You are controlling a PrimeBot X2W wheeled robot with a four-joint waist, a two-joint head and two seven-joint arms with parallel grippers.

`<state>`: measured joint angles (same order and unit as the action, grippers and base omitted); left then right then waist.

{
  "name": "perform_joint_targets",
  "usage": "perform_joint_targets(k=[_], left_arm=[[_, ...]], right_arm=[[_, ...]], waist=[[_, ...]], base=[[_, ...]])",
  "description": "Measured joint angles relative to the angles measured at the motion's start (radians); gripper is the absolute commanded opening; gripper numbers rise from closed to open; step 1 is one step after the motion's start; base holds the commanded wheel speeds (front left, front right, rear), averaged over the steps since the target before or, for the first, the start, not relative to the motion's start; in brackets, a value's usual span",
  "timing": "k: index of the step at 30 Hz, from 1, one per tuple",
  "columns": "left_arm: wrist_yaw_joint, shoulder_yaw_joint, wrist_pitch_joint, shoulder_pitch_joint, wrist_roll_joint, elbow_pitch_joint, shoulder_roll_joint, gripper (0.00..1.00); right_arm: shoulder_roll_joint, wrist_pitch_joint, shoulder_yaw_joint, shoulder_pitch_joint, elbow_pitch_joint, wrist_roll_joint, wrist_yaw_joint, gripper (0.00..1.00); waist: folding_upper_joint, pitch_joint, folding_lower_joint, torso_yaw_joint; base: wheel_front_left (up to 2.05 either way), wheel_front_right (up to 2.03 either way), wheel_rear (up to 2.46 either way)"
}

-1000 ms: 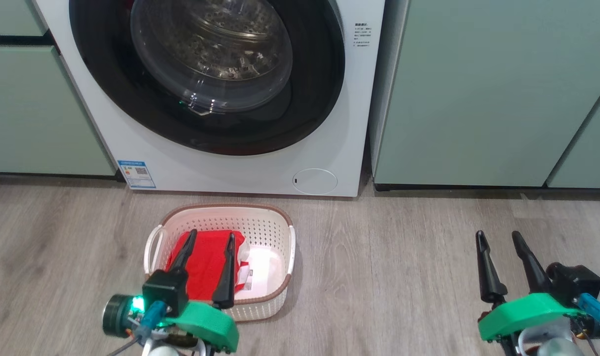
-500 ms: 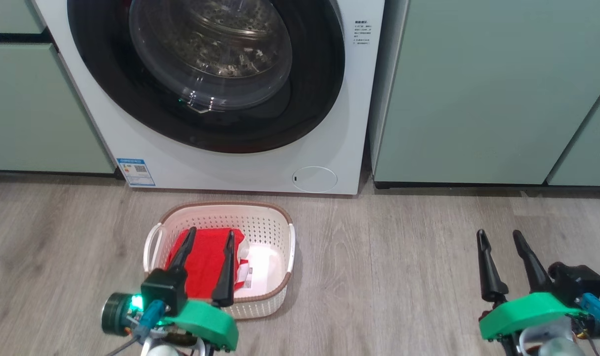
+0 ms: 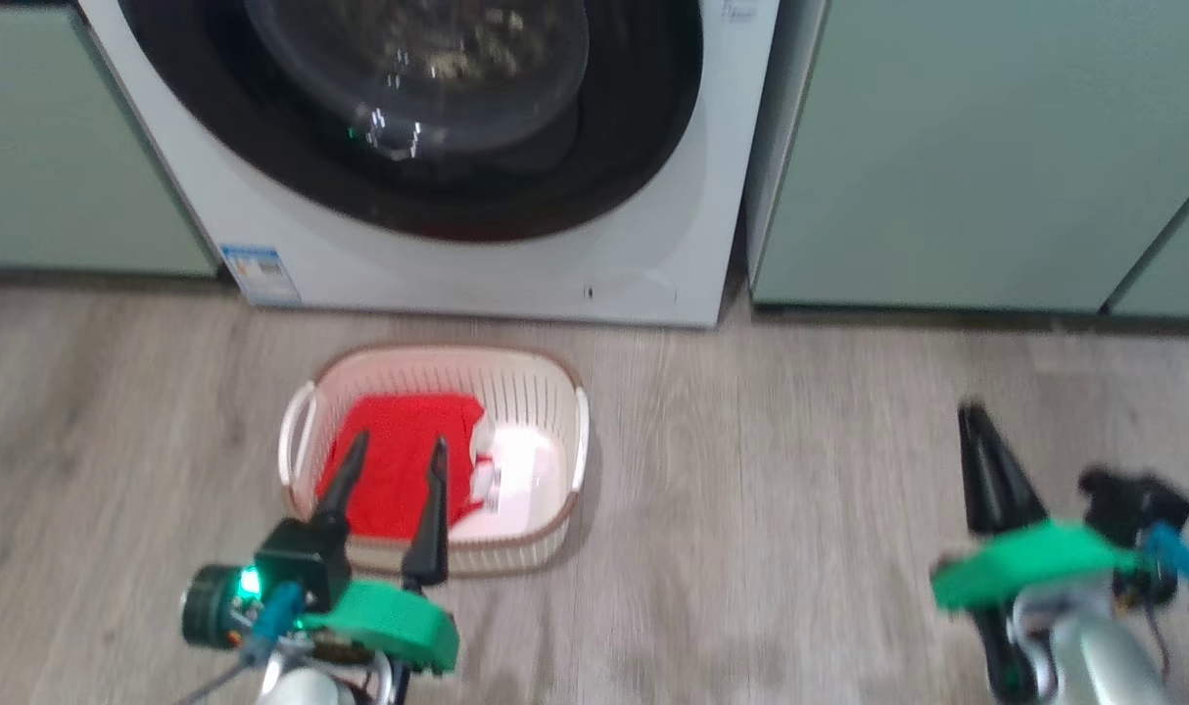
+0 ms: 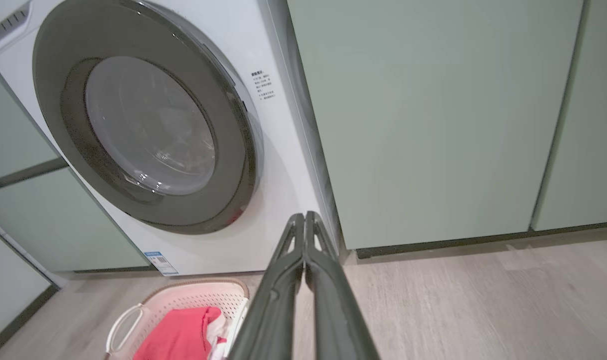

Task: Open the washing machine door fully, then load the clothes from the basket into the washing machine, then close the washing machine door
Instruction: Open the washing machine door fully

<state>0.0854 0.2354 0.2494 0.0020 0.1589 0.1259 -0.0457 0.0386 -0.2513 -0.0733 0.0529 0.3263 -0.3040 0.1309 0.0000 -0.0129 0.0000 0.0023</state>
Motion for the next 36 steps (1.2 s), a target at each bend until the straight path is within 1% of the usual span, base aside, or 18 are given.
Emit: perform_joint_targets(k=[3,6,8,10,16,23,26,31,33,36], left_arm=[[-0.005,-0.012,0.0,-0.028,0.0,-0.015,0.0,1.0],[-0.025,-0.02,0.0,-0.09,0.0,-0.034,0.001,1.0],[-0.036,-0.041,0.003,-0.134,0.0,-0.049,0.002,1.0],[-0.053,-0.055,0.003,-0.174,-0.001,-0.055,0.002,1.0],[-0.084,-0.075,0.003,-0.243,-0.009,-0.073,0.004,1.0],[-0.1,-0.074,0.003,-0.307,-0.011,-0.08,0.006,1.0],[-0.1,-0.074,0.003,-0.314,-0.011,-0.081,0.007,1.0],[-0.1,-0.074,0.003,-0.321,-0.011,-0.082,0.007,1.0],[-0.1,-0.072,0.003,-0.335,-0.01,-0.085,0.008,1.0],[-0.099,-0.068,0.003,-0.353,-0.002,-0.088,0.008,1.0]], right_arm=[[0.0,0.0,0.006,0.106,0.024,-0.046,0.0,0.0],[0.001,0.004,0.006,0.242,0.052,-0.09,0.0,0.0],[0.001,0.025,0.005,0.34,0.07,-0.122,0.0,0.0],[0.006,0.065,0.006,0.438,0.086,-0.183,0.0,0.0],[0.021,0.176,-0.015,0.716,0.172,-0.304,0.0,0.0],[0.056,0.322,-0.025,1.034,0.298,-0.445,0.0,0.0],[0.067,0.388,-0.026,1.134,0.356,-0.495,0.0,0.0],[0.08,0.525,-0.013,1.256,0.447,-0.57,0.0,0.0],[0.093,0.55,-0.014,1.293,0.478,-0.582,0.0,0.0],[0.112,0.552,-0.017,1.353,0.531,-0.583,0.0,0.0]], waist=[[0.0,-0.054,0.0,0.004],[0.0,-0.12,0.0002,0.011],[0.0,-0.167,0.0002,0.018],[0.0,-0.217,0.0003,0.026],[0.0,-0.353,0.0004,0.051],[-0.0001,-0.47,0.0003,0.086],[0.0,-0.503,0.0002,0.103],[-0.0001,-0.545,0.0002,0.118],[0.0,-0.56,0.0,0.125],[-0.0001,-0.578,0.0001,0.136]], base=[[0.0,0.0,0.0],[0.0,0.0,0.0],[0.0,0.0,0.0],[0.0,0.0,0.0],[0.0,0.0,0.0],[0.0,0.0,0.0],[0.0,0.0,0.0],[0.0,0.0,0.0],[0.0,0.0,0.0],[0.0,0.0,0.0]])
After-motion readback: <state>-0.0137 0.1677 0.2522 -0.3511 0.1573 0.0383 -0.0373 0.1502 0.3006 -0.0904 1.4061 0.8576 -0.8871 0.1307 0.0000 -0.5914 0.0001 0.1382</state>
